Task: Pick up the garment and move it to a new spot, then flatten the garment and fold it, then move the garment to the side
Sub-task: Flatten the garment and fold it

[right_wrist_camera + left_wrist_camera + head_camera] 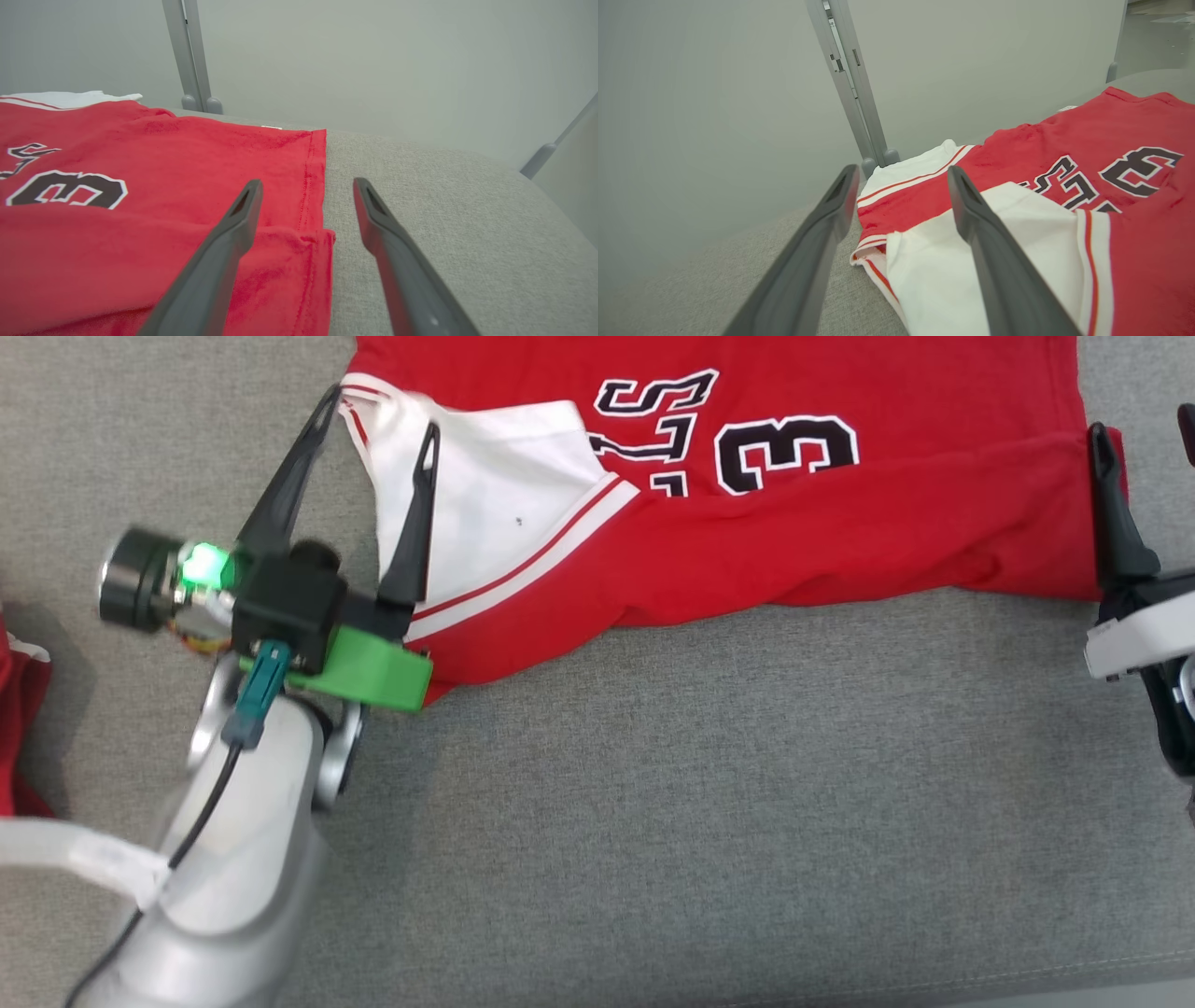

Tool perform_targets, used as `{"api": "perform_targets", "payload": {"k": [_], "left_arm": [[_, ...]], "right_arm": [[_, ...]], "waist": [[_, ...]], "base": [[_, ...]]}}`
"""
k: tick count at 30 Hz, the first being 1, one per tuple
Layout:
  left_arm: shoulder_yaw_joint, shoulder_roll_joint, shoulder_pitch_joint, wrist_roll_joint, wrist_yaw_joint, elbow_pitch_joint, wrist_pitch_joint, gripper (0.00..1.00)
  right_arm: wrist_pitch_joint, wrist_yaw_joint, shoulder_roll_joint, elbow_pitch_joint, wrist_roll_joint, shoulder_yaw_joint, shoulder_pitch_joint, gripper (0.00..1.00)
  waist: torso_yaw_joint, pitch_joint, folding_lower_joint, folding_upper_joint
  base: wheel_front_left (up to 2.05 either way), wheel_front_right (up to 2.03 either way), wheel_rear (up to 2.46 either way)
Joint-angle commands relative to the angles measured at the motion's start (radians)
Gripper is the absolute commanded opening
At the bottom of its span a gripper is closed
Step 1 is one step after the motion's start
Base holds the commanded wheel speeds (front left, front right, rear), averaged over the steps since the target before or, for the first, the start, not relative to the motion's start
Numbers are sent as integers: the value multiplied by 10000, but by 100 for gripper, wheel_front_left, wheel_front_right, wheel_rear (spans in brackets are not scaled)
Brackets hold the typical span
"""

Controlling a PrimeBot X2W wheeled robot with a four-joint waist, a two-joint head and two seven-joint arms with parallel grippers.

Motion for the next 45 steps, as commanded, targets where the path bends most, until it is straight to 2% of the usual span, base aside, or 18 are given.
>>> {"api": "perform_targets", "payload": {"k": [1,8,13,20,22,23,25,26,31,36,41,42,43,44,45], "left_arm": [[134,-72,568,-276,161,-147,-72,100],[665,-586,3181,-1507,582,-865,-68,100],[615,-840,4175,-2341,198,-712,127,100],[570,-576,4059,-2662,49,240,1008,100],[557,-574,3948,-2731,-5,384,1155,90],[544,-584,3906,-2726,-30,433,1184,78],[503,-558,3797,-2680,-47,512,1188,33],[463,-544,3749,-2629,-72,524,1153,0],[309,-387,3594,-2443,-124,386,922,0],[278,-227,3669,-2286,44,40,894,0],[273,-100,3678,-2259,85,-184,971,0],[270,-88,3675,-2258,101,-223,984,0],[254,-72,3681,-2260,111,-260,1007,0],[245,-52,3689,-2250,122,-290,1020,0],[247,-21,3698,-2233,138,-334,1019,0]], "right_arm": [[-30,-19,110,-305,-94,-228,351,100],[-30,-19,571,-1285,-375,-913,1840,100],[-29,-19,800,-1469,-384,-1012,2359,100],[-29,-19,910,-1474,-329,-782,2319,100],[-29,-19,916,-1456,-294,-716,2269,100],[-29,-19,913,-1415,-268,-697,2270,100],[-29,-19,905,-1331,-220,-639,2287,100],[-29,-19,927,-1216,-138,-610,2298,100],[-30,-19,1027,-193,670,-442,2159,100],[-29,-19,1115,854,1740,-382,1742,100],[-30,-19,1031,1994,2813,498,1196,100],[-29,-19,958,2145,2961,704,1115,84],[-24,-14,862,2192,3114,967,991,19],[-13,-16,831,2262,3290,1112,951,0],[-13,-16,742,2293,3394,1337,942,0]], "waist": [[-33,-276,0,0],[-114,-955,0,0],[-126,-1222,0,0],[-255,-1257,0,0],[-297,-1208,0,0],[-309,-1184,0,0],[-325,-1131,0,0],[-329,-1109,0,0],[-279,-1052,0,0],[-133,-1034,0,0],[17,-1034,0,0],[44,-1034,0,0],[76,-1029,0,0],[98,-1027,0,0],[121,-1027,0,0]], "base": [[0,0,0],[0,0,0],[0,0,0],[0,0,0],[0,0,0],[0,0,0],[0,0,0],[0,0,0],[0,0,0],[0,0,0],[0,0,0],[0,0,0],[0,0,0],[0,0,0],[0,0,0]]}}
